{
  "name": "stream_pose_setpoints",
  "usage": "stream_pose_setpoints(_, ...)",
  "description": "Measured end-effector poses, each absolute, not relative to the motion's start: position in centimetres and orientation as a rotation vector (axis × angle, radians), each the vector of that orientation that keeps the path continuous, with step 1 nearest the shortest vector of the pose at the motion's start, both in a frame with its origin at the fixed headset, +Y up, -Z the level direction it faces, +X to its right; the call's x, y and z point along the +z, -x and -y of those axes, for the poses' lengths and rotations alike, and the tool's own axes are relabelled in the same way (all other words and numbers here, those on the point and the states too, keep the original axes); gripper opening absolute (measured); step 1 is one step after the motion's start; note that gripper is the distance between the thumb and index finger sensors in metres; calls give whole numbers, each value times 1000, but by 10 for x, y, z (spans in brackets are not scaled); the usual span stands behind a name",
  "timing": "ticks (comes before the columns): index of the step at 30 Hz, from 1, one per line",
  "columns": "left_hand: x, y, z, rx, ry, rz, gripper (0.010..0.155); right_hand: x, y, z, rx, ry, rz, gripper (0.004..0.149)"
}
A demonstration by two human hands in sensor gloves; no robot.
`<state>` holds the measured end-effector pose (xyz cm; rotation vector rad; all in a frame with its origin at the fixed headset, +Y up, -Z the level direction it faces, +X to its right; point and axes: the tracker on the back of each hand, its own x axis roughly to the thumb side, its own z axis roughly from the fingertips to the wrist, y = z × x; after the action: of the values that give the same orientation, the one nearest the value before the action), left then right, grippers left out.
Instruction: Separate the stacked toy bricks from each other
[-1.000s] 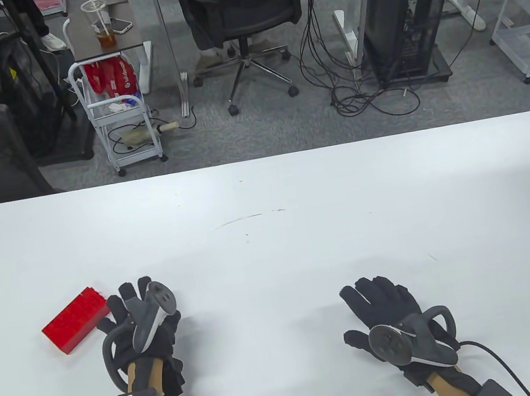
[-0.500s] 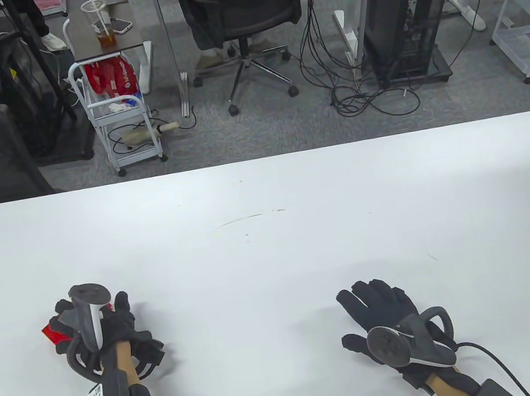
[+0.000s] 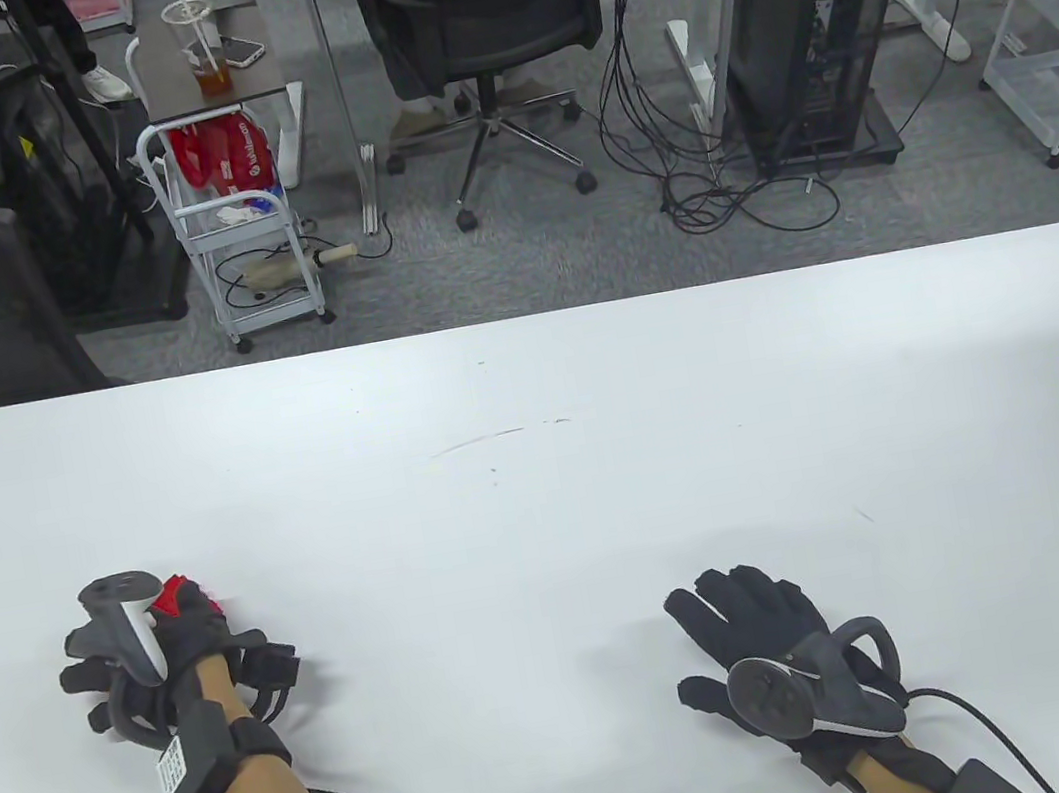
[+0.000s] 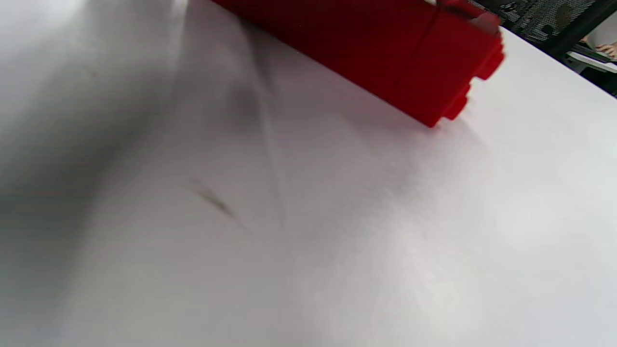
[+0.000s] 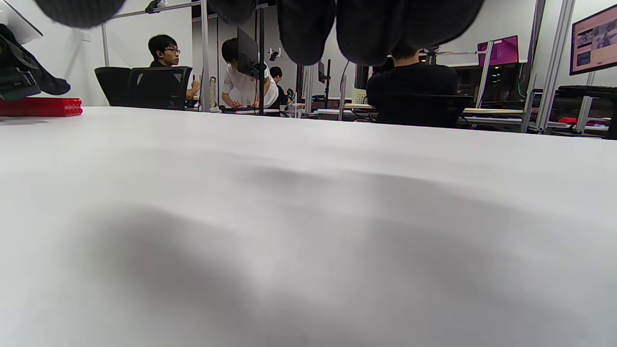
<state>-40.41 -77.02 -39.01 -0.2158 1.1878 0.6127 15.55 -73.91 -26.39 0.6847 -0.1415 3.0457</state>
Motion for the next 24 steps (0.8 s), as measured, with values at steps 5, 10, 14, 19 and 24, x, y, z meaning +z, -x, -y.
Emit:
stream_pose_setpoints(5, -389, 409, 773, 663, 244, -1204, 85, -263, -153, 740, 3039, -704, 134, 79)
stream_pose_setpoints(10, -387, 415, 771, 656, 273, -1210, 83, -262, -151, 740, 3035, -716, 125, 78)
stream_pose_setpoints(14, -384, 416, 772, 642, 283, -1196, 85, -262, -151, 740, 3030, -721, 129, 78)
stream_pose_setpoints(19, -381, 416, 772, 650, 236, -1166, 88, -261, -151, 741, 3023, -723, 126, 78)
stream_pose_setpoints(24, -376, 414, 770, 667, 169, -1131, 91, -259, -148, 741, 3020, -732, 124, 78)
